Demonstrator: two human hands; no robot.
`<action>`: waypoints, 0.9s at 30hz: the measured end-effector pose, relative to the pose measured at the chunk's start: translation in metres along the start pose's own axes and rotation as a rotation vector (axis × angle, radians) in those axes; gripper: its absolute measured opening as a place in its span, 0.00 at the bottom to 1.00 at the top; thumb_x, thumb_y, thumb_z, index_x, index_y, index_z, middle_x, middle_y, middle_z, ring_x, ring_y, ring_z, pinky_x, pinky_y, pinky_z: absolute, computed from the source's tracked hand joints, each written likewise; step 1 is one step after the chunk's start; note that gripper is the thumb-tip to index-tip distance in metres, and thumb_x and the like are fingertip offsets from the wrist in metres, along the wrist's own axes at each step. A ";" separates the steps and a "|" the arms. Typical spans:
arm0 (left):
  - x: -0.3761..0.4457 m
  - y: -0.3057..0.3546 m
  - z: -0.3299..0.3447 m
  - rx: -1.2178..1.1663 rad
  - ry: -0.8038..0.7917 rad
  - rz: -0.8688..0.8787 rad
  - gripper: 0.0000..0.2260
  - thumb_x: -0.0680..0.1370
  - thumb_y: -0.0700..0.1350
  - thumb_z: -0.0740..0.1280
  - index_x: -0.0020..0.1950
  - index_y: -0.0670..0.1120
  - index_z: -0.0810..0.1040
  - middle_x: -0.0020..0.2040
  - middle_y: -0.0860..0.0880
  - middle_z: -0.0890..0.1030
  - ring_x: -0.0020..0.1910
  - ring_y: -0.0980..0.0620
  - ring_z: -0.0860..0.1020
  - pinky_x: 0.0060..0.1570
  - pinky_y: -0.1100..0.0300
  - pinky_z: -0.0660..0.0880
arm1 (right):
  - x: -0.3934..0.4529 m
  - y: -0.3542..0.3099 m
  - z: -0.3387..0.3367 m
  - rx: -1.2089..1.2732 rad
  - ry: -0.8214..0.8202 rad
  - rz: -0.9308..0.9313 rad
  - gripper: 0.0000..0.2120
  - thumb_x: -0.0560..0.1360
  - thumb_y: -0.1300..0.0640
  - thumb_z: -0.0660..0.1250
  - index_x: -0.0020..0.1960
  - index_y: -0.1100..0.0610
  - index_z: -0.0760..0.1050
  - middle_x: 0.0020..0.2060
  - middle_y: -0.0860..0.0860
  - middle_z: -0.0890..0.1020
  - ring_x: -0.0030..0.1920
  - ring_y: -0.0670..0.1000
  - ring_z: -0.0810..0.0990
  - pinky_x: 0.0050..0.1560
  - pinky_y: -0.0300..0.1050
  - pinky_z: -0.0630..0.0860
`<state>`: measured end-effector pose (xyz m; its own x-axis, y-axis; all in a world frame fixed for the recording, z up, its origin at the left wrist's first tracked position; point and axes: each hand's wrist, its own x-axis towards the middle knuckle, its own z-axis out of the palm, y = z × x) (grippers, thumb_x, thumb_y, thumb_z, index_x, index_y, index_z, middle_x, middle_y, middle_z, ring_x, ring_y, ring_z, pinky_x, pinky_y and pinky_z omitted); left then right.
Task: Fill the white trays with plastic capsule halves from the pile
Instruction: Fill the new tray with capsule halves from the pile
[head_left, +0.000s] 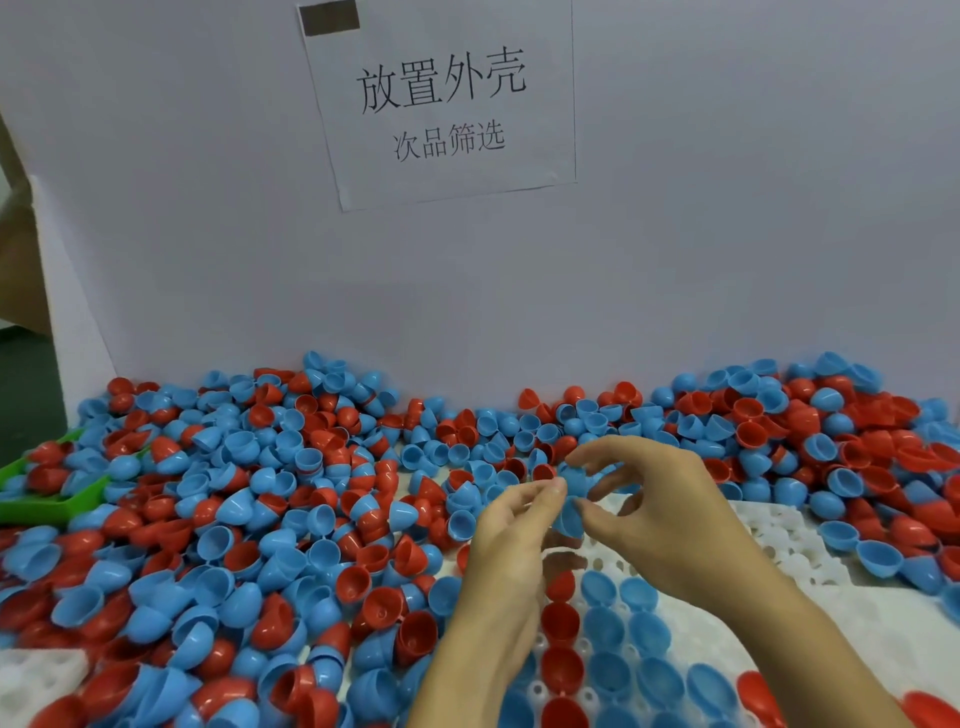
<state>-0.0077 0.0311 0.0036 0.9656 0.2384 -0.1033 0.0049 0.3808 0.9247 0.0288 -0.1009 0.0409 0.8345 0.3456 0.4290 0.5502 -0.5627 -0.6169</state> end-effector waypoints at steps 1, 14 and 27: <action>0.000 0.000 0.000 -0.035 -0.016 0.003 0.13 0.79 0.47 0.70 0.59 0.40 0.81 0.50 0.42 0.84 0.42 0.50 0.81 0.43 0.57 0.78 | 0.000 0.000 0.001 0.001 -0.001 -0.007 0.17 0.71 0.56 0.75 0.56 0.42 0.77 0.48 0.37 0.79 0.48 0.31 0.77 0.42 0.26 0.76; 0.005 -0.004 -0.002 -0.051 -0.053 0.043 0.13 0.76 0.48 0.72 0.57 0.42 0.82 0.46 0.45 0.87 0.49 0.48 0.86 0.48 0.58 0.81 | 0.004 0.003 -0.036 -0.305 -0.070 0.124 0.06 0.74 0.57 0.74 0.40 0.58 0.82 0.32 0.50 0.82 0.32 0.49 0.80 0.31 0.36 0.77; 0.007 -0.003 -0.007 -0.025 0.011 0.096 0.06 0.79 0.43 0.70 0.53 0.42 0.82 0.41 0.46 0.86 0.43 0.47 0.84 0.47 0.54 0.82 | -0.019 0.021 -0.025 -0.568 -0.576 0.487 0.12 0.69 0.61 0.76 0.52 0.56 0.82 0.48 0.51 0.83 0.44 0.51 0.82 0.48 0.46 0.83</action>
<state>-0.0025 0.0381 -0.0026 0.9583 0.2852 -0.0186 -0.0945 0.3775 0.9212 0.0243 -0.1384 0.0367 0.9378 0.2087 -0.2774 0.1679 -0.9721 -0.1638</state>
